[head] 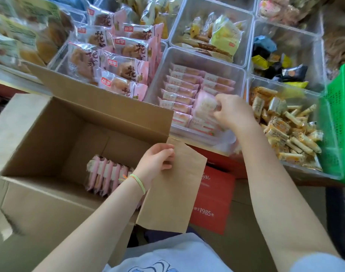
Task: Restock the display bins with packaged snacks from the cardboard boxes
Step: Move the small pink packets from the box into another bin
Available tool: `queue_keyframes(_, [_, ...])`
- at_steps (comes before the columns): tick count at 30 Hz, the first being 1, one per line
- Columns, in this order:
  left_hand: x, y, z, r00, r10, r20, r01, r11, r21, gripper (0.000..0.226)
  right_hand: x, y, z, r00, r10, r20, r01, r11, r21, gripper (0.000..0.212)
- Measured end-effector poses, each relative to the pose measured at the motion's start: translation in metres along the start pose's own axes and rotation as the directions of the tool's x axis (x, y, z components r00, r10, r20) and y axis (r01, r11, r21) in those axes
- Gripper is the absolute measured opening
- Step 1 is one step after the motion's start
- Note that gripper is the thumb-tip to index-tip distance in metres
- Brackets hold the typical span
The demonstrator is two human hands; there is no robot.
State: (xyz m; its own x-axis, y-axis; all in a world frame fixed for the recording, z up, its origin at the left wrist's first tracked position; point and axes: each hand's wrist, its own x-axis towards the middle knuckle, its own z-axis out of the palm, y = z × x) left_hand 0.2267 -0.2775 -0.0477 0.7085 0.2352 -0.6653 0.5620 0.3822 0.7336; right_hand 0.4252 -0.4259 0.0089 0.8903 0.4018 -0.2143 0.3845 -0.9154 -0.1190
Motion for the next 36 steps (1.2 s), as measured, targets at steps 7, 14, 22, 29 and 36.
queue_keyframes(7, [-0.005,0.001,-0.015,0.999,-0.001,-0.049,0.003,1.0,0.022,0.019,0.034,-0.018,0.073,0.931,-0.067,0.358,0.141,0.972,-0.187,0.034])
queue_keyframes(14, [-0.009,-0.009,-0.036,0.994,-0.015,-0.104,0.017,1.0,0.014,0.021,0.034,-0.005,0.079,0.962,0.001,0.272,0.078,0.956,-0.282,0.029])
queue_keyframes(22, [-0.015,-0.015,-0.05,0.994,0.023,-0.103,-0.009,0.991,0.136,0.02,0.003,-0.021,0.047,0.994,0.029,0.105,-0.023,0.998,-0.054,0.006])
queue_keyframes(29, [-0.021,-0.027,-0.102,0.951,0.228,-0.208,-0.093,0.854,0.511,0.019,-0.096,-0.108,0.005,0.956,-0.128,0.263,0.0,0.899,0.438,0.045])
queue_keyframes(36, [-0.025,-0.031,-0.22,0.853,0.502,-0.143,-0.003,0.279,0.96,0.022,-0.097,-0.236,0.101,0.806,-0.289,0.517,0.011,0.88,0.474,0.023])
